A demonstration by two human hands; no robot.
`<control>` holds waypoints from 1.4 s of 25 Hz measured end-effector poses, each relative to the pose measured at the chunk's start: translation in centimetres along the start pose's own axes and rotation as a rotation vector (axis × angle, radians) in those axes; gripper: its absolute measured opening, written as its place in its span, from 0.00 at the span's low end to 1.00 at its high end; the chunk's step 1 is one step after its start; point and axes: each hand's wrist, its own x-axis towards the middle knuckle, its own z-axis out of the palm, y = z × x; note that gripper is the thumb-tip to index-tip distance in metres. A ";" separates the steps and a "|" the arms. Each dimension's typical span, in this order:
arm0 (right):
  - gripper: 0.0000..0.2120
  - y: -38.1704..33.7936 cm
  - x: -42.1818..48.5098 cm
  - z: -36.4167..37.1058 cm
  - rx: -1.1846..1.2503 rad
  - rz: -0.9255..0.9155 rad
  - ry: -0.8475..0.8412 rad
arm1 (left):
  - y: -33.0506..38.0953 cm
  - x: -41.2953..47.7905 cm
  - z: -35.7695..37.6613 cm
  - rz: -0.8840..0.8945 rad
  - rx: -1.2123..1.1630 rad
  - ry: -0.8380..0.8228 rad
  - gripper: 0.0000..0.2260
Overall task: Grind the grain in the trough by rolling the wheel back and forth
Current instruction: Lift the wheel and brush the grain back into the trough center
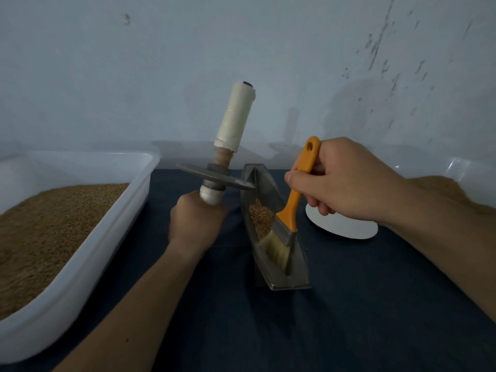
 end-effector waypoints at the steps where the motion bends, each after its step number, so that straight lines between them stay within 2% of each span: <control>1: 0.14 0.4 0.3 0.5 -0.007 0.015 0.010 | 0.0 0.0 0.1 -0.001 -0.001 0.000 0.04; 5: 0.12 1.5 1.3 1.5 -0.017 0.060 0.061 | -0.1 0.1 0.2 0.002 0.002 -0.006 0.04; 9: 0.11 0.9 1.1 -0.6 -0.022 0.018 0.136 | -0.2 0.1 0.4 0.011 -0.001 -0.007 0.04; 15: 0.15 -0.4 -0.2 0.8 -0.071 -0.027 0.043 | 0.0 -0.1 0.3 0.015 0.004 -0.014 0.05; 19: 0.15 -0.4 1.0 1.6 -0.122 0.011 0.110 | 0.0 -0.2 0.3 0.018 0.012 -0.018 0.05; 22: 0.14 -0.9 1.5 0.2 -0.131 -0.028 0.162 | -0.1 -0.1 0.2 0.013 -0.009 -0.029 0.04; 27: 0.14 -1.4 0.7 1.9 -0.142 -0.042 0.057 | 0.1 -0.3 0.1 0.019 -0.007 -0.031 0.04; 33: 0.13 0.2 2.4 2.2 -0.120 -0.036 0.255 | 0.1 -0.2 0.3 0.047 0.035 -0.029 0.06; 35: 0.13 0.6 2.2 2.4 -0.066 -0.011 0.214 | 0.2 -0.3 0.4 0.048 0.041 -0.024 0.05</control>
